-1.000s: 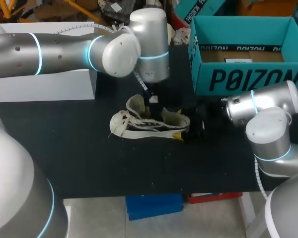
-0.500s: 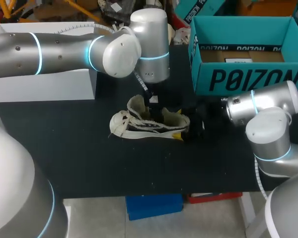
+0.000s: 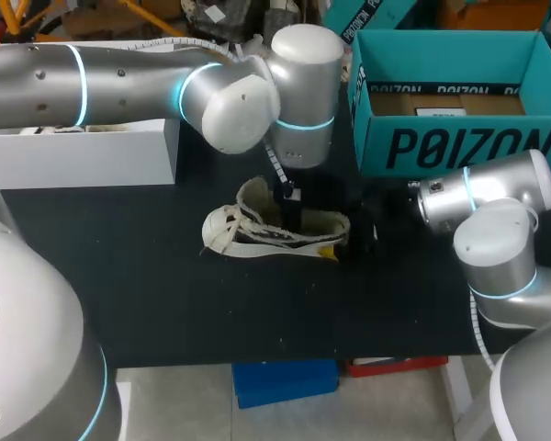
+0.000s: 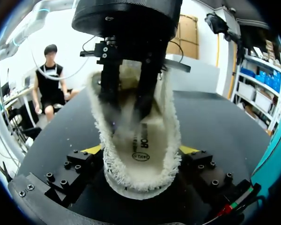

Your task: Take the shoe out of the shoebox, open the shoe tongue, remove and reinsert the insole, then place the shoe into the shoebox

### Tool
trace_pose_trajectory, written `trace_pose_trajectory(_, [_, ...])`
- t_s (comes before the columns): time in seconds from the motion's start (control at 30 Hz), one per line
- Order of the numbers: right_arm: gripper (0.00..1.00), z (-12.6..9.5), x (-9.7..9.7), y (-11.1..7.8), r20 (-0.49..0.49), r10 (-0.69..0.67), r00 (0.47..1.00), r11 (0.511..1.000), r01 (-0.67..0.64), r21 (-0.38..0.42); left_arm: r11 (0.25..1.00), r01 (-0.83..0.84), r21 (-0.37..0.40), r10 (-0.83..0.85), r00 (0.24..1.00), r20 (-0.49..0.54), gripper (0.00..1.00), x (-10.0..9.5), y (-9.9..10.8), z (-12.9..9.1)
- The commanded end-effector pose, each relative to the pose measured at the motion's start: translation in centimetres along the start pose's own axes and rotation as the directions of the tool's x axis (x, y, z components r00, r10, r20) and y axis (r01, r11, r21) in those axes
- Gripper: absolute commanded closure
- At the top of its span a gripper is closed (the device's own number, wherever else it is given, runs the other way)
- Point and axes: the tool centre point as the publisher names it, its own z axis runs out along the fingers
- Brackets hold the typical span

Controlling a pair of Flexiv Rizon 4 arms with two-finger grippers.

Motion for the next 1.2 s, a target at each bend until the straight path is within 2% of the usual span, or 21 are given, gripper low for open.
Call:
trace_pose_trajectory(0.03, [1.0, 0.2, -0.1, -0.2, 0.001, 0.002, 1.0, 1.0, -0.002, 0.001, 0.995, 0.01, -0.102, 0.0, 0.996, 0.093, 0.36, 0.9, 0.3, 2.7])
trace_pose_trajectory(0.2, [1.0, 0.2, -0.1, -0.2, 0.001, 0.002, 1.0, 1.0, -0.002, 0.001, 0.986, 0.047, -0.162, -0.02, 0.986, 0.164, 0.34, 0.8, 0.9, 3.9])
trace_pose_trajectory(0.3, [1.0, 0.2, -0.1, -0.2, 0.001, 0.002, 1.0, 1.0, -0.002, 0.001, 0.974, 0.098, -0.203, -0.048, 0.971, 0.234, 0.38, 0.5, 1.3, 4.9])
trace_pose_trajectory(0.37, [1.0, 0.2, -0.1, -0.2, 0.001, 0.002, 1.0, 1.0, -0.002, 0.001, 0.974, 0.118, -0.195, -0.067, 0.966, 0.25, 0.36, 0.0, 1.6, 5.3])
trace_pose_trajectory(0.4, [1.0, 0.2, -0.1, -0.2, 0.001, 0.002, 1.0, 1.0, -0.002, 0.001, 0.972, 0.129, -0.197, -0.072, 0.959, 0.272, 0.39, -0.3, 1.7, 5.5])
trace_pose_trajectory(0.47, [1.0, 0.2, -0.1, -0.2, 0.001, 0.002, 1.0, 1.0, -0.002, 0.001, 0.973, 0.135, -0.189, -0.076, 0.954, 0.288, 0.52, -1.0, 1.8, 5.7])
trace_pose_trajectory(0.5, [1.0, 0.2, -0.1, -0.2, 0.001, 0.002, 1.0, 1.0, -0.002, 0.001, 0.972, 0.143, -0.185, -0.082, 0.949, 0.305, 0.54, -1.5, 1.8, 5.9])
trace_pose_trajectory(0.7, [1.0, 0.2, -0.1, -0.2, 0.001, 0.002, 1.0, 1.0, -0.002, 0.001, 0.97, 0.151, -0.192, -0.069, 0.923, 0.378, 0.57, -3.9, 1.5, 6.6])
trace_pose_trajectory(0.9, [1.0, 0.2, -0.1, -0.2, 0.001, 0.002, 1.0, 1.0, -0.002, 0.001, 0.965, 0.176, -0.196, -0.064, 0.877, 0.476, 0.57, -5.0, 1.0, 6.8])
trace_pose_trajectory(1.2, [1.0, 0.2, -0.1, -0.2, 0.001, 0.002, 1.0, 1.0, -0.002, 0.001, 0.956, 0.251, -0.154, -0.116, 0.803, 0.585, 0.58, -7.2, 1.0, 6.1])
